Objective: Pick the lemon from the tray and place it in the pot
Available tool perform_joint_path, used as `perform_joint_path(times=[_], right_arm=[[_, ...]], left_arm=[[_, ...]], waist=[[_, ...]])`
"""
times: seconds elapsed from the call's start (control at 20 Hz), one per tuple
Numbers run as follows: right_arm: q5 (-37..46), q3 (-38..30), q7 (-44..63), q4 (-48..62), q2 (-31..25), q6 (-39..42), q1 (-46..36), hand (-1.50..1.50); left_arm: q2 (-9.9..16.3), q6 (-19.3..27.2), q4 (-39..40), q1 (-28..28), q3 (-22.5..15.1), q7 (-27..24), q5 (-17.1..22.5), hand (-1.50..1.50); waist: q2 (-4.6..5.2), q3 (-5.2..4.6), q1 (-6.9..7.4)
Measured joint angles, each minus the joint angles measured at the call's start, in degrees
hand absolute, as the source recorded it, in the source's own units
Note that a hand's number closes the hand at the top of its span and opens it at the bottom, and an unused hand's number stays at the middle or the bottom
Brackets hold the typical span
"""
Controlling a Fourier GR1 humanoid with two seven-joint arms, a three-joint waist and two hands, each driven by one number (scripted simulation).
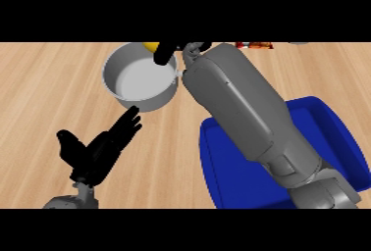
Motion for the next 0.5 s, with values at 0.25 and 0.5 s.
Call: perform_joint_path(times=[0.25, 0.5], right_arm=[[-5.43, 2.36, -5.66, 10.2, 0.0, -8.01, -1.8, 1.5], [-10.74, 3.97, -9.61, 17.73, 0.01, -12.33, -3.54, 1.5]], left_arm=[[-0.76, -0.04, 0.24, -1.0, -1.23, 0.13, -0.73, 0.0], [-1.28, -0.3, 1.04, -2.95, -1.72, 0.82, -0.68, 0.0]], waist=[[0.47, -0.03, 1.89], [0.99, -0.05, 3.55]])
